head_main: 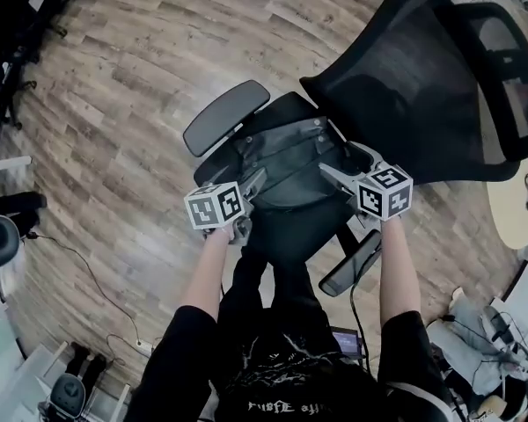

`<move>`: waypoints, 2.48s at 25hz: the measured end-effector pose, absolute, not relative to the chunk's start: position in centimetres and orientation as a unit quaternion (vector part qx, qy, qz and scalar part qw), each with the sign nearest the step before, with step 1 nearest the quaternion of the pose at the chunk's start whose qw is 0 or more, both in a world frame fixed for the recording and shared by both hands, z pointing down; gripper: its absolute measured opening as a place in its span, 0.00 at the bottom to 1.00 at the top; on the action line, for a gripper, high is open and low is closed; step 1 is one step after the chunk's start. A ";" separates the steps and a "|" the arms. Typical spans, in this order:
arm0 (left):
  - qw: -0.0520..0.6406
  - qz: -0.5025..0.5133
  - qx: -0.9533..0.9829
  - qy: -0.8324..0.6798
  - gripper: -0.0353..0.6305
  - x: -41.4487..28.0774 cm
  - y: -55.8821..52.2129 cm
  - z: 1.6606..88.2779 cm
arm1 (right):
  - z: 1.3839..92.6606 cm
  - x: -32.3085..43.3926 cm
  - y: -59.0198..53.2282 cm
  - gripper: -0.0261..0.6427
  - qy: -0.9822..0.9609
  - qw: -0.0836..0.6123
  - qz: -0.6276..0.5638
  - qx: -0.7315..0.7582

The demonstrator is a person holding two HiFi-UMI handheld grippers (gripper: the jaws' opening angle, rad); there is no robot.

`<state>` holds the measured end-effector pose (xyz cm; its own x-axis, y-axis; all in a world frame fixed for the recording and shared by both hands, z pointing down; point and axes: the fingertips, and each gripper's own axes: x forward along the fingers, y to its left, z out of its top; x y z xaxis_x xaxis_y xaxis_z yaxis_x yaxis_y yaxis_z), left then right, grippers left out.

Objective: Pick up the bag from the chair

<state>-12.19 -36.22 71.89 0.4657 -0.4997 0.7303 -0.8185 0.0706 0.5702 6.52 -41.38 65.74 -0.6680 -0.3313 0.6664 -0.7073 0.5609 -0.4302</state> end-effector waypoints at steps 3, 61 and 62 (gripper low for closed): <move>0.554 0.150 0.660 -0.485 0.66 -12.0 -37.3 74.9 | 69.5 6.6 -43.2 0.61 -0.838 0.279 0.369 0.289; 0.465 0.332 0.721 -0.392 0.26 -9.6 -36.0 88.0 | 87.5 8.9 -45.4 0.29 -0.850 0.309 0.345 0.249; 0.459 0.330 0.726 -0.391 0.26 -9.4 -35.6 87.5 | 86.7 9.0 -45.0 0.29 -0.853 0.304 0.342 0.251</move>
